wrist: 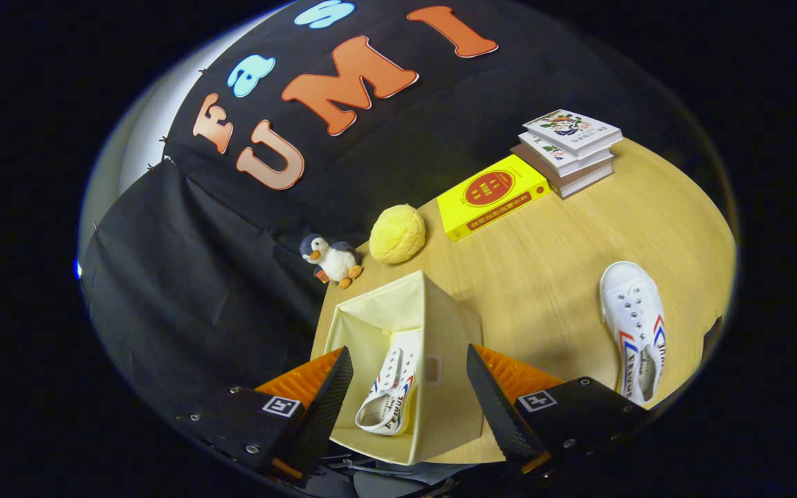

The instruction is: Open the storage box then place both shoes into the box .Put the left shoe in first, then the right shoe, with the right side of both shoes facing outward in a uniform manner.

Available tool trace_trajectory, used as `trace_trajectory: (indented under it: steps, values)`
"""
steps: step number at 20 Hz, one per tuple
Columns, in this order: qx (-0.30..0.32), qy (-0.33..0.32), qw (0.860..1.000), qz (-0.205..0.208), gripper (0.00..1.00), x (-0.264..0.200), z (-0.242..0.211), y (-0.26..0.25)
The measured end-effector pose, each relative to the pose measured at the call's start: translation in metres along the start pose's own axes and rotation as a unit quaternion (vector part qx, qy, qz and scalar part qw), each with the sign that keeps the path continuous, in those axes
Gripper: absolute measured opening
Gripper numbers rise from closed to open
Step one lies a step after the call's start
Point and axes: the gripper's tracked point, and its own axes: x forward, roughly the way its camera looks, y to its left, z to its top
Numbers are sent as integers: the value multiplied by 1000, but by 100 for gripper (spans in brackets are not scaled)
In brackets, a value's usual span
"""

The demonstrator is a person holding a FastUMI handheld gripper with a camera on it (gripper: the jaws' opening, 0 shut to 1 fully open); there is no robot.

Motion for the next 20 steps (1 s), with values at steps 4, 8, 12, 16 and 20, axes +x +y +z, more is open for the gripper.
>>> trace_trajectory:
  steps: [4, 8, 12, 16, 20]
  values:
    - [9, -4, 999, -45, 98, -18, 15, -63]
    - [6, 2, 996, -91, 98, -30, 21, -124]
    - [7, 30, 991, -129, 98, -33, 9, -184]
    - [6, 76, 984, -159, 88, -30, -14, -234]
    - [-4, 113, 980, -167, 74, -24, -32, -259]
